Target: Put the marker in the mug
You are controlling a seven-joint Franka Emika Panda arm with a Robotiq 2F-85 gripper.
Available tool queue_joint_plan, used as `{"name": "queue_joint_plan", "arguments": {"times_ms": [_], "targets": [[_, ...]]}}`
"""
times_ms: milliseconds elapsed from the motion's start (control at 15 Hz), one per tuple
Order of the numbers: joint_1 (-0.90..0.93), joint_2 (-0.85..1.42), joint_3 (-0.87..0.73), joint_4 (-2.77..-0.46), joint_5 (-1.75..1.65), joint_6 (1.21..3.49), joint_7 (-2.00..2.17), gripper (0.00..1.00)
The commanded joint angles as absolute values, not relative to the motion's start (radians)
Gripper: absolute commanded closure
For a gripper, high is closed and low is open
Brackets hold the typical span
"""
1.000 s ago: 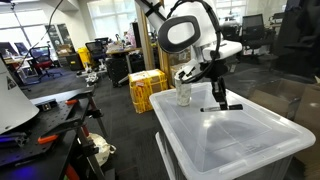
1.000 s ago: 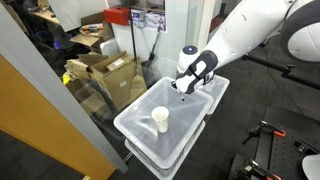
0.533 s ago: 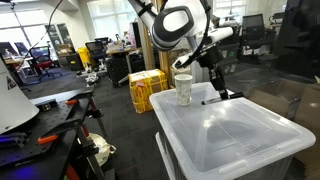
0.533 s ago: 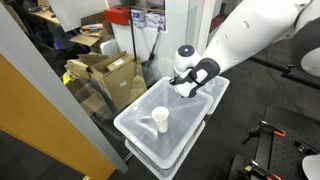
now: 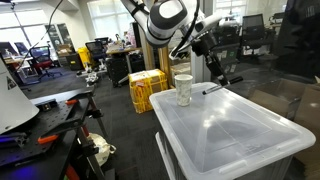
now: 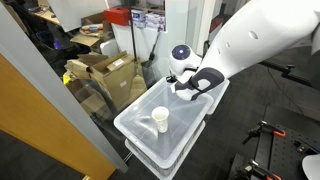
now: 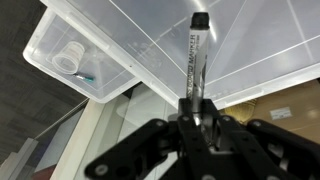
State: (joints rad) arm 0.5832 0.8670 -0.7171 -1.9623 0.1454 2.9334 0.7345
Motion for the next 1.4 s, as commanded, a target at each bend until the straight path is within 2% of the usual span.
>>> {"name": "queue_joint_plan", "arguments": {"times_ms": [0, 800, 1333], "targets": [[0.679, 0.885, -0.799, -1.987, 0.105, 2.94, 0.822, 0.95], [0.892, 0.926, -0.957, -2.038, 0.111, 2.91, 0.86, 0.95], [0.998, 1.008, -0.992, -1.999, 0.123, 2.876, 0.934, 0.95]]}}
